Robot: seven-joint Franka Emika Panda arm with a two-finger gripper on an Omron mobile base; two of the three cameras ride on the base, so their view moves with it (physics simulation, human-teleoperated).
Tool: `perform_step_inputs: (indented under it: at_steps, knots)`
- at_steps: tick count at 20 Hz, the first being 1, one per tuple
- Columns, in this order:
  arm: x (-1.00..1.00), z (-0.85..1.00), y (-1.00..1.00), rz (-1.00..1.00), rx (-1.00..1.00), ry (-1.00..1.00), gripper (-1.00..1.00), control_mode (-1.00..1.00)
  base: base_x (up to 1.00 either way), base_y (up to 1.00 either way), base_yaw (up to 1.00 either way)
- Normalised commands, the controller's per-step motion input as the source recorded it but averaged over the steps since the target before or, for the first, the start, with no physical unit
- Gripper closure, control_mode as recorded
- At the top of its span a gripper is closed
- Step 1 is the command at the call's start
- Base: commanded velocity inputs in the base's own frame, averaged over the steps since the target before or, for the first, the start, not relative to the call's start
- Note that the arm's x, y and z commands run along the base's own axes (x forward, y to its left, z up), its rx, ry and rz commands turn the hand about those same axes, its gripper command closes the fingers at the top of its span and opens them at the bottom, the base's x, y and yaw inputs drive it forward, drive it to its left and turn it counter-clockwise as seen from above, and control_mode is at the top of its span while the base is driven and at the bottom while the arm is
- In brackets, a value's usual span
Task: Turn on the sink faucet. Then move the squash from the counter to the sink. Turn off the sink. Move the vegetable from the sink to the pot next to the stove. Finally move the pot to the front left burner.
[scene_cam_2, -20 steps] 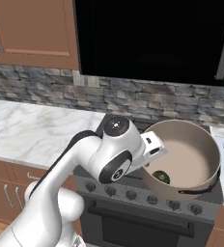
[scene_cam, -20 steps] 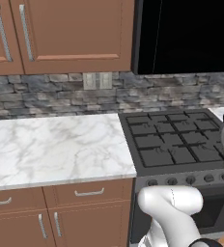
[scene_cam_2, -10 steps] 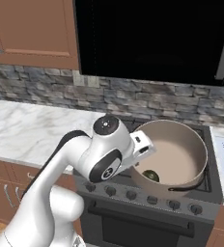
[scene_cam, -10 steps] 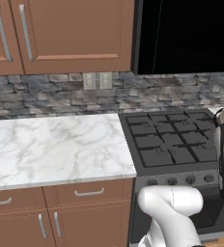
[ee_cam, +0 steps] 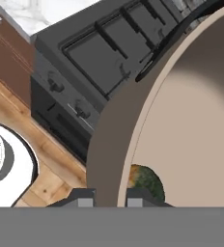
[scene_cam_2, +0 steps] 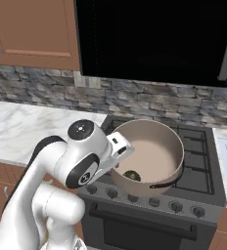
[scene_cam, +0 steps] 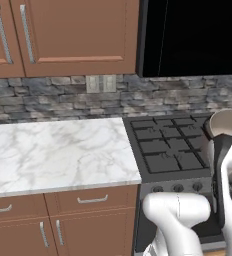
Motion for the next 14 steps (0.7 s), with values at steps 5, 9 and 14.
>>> perform_step_inputs:
  at_steps: [5,9,14]
  knots:
    - [-0.05,0.0,0.76,0.16,-0.05,0.0,1.0,-1.0,0.0,0.0,0.0]
    - [0.0,0.02,0.65,0.19,-0.01,0.0,1.0,-1.0,0.0,0.0,0.0]
    - [0.14,0.06,0.39,0.22,-0.01,0.03,1.0,-1.0,0.0,0.0,0.0]
